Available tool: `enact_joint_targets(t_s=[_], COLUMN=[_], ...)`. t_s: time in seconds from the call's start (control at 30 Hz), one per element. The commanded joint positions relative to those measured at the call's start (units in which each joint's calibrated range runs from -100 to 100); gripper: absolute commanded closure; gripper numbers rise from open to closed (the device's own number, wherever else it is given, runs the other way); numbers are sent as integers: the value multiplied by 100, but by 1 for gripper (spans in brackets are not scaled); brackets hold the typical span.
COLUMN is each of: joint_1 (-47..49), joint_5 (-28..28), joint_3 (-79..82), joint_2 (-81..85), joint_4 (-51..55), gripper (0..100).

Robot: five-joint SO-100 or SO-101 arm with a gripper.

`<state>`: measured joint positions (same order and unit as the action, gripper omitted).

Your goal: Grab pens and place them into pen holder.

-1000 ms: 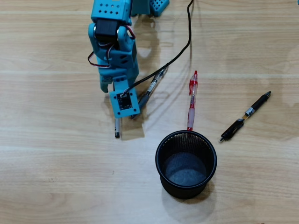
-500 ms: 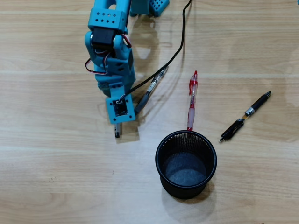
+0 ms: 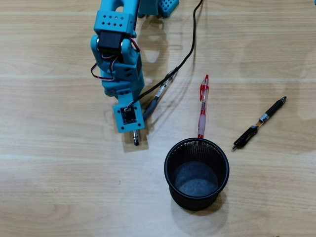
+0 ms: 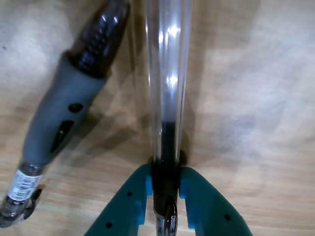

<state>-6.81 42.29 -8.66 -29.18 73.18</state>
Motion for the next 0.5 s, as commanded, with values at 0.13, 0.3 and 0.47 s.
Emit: enact_joint_targets(t_s=[0.13,0.3,0.47], joint_1=[96,313,704], joint_5=[-15,6,16], joint_3=[-473,-464,-338], joint_2=[1553,2376,3006], joint_4=[56,331,254], gripper=[98,98,98])
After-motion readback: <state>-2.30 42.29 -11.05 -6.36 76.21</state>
